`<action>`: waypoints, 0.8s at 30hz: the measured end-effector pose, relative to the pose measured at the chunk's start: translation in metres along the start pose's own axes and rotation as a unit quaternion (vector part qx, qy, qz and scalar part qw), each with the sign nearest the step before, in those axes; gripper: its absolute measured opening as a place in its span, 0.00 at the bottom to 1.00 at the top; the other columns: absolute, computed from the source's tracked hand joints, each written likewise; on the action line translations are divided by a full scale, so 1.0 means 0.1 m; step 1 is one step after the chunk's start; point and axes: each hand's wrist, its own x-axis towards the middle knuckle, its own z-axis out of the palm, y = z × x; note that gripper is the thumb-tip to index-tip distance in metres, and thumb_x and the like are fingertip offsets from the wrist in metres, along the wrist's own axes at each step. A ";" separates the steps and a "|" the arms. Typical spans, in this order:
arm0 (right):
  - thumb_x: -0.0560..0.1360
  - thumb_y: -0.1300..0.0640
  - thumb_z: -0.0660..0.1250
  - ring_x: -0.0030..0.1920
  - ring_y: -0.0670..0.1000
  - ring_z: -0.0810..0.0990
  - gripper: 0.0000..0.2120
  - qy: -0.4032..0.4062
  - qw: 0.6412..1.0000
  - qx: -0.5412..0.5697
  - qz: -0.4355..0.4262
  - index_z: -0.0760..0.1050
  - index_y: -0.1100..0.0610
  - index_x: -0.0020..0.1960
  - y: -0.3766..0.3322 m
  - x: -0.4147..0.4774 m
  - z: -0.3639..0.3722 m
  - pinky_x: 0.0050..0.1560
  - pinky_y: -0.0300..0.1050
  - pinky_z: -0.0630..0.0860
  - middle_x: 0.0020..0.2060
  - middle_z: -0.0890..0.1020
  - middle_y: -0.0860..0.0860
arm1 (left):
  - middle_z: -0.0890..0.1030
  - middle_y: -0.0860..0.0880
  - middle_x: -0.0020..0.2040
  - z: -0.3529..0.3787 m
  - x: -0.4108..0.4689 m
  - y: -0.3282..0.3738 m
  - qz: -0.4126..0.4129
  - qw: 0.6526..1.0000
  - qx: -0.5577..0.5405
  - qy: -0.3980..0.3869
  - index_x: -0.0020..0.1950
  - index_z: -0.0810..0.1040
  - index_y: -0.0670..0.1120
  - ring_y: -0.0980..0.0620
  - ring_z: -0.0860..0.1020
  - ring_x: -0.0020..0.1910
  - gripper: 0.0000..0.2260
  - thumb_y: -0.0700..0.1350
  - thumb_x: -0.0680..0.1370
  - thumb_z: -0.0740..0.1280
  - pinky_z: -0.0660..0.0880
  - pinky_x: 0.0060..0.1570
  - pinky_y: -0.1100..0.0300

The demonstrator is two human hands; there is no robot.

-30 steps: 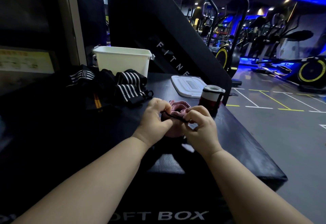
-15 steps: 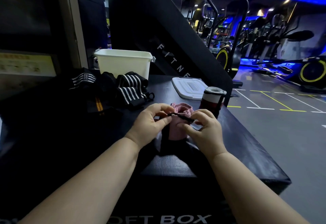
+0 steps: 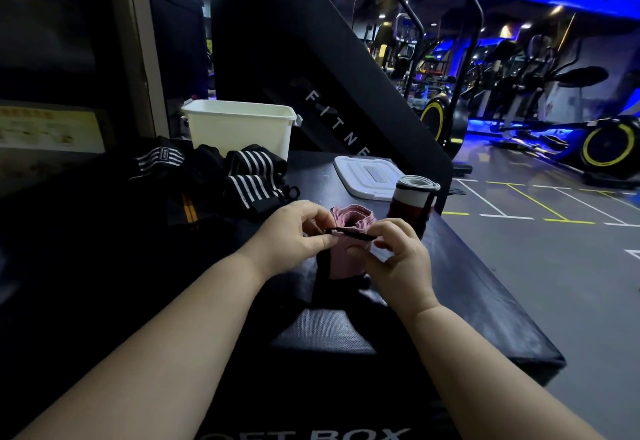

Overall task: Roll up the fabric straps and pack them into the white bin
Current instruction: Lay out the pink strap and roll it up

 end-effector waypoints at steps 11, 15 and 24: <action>0.63 0.48 0.75 0.42 0.45 0.78 0.13 -0.004 0.999 -0.039 0.022 0.74 0.45 0.43 0.04 0.00 0.00 0.45 0.49 0.80 0.44 0.76 0.34 | 0.73 0.56 0.42 -0.02 0.16 0.04 0.053 0.987 0.143 -0.050 0.38 0.73 0.57 0.60 0.73 0.39 0.14 0.41 0.71 0.75 0.68 0.43 0.70; 0.63 0.47 0.74 0.41 0.44 0.78 0.14 -0.003 0.998 -0.066 0.017 0.72 0.45 0.45 0.03 0.00 -0.02 0.44 0.49 0.79 0.43 0.75 0.32 | 0.72 0.56 0.40 0.02 0.17 0.02 0.071 0.982 0.169 -0.049 0.36 0.69 0.58 0.58 0.72 0.40 0.16 0.41 0.71 0.74 0.66 0.43 0.69; 0.62 0.46 0.70 0.37 0.45 0.73 0.13 -0.005 0.993 -0.117 0.012 0.71 0.53 0.32 0.02 0.02 -0.05 0.33 0.42 0.69 0.36 0.74 0.40 | 0.71 0.57 0.39 0.24 0.03 -0.06 0.123 0.983 0.119 0.065 0.37 0.67 0.56 0.56 0.70 0.40 0.12 0.40 0.66 0.65 0.70 0.43 0.62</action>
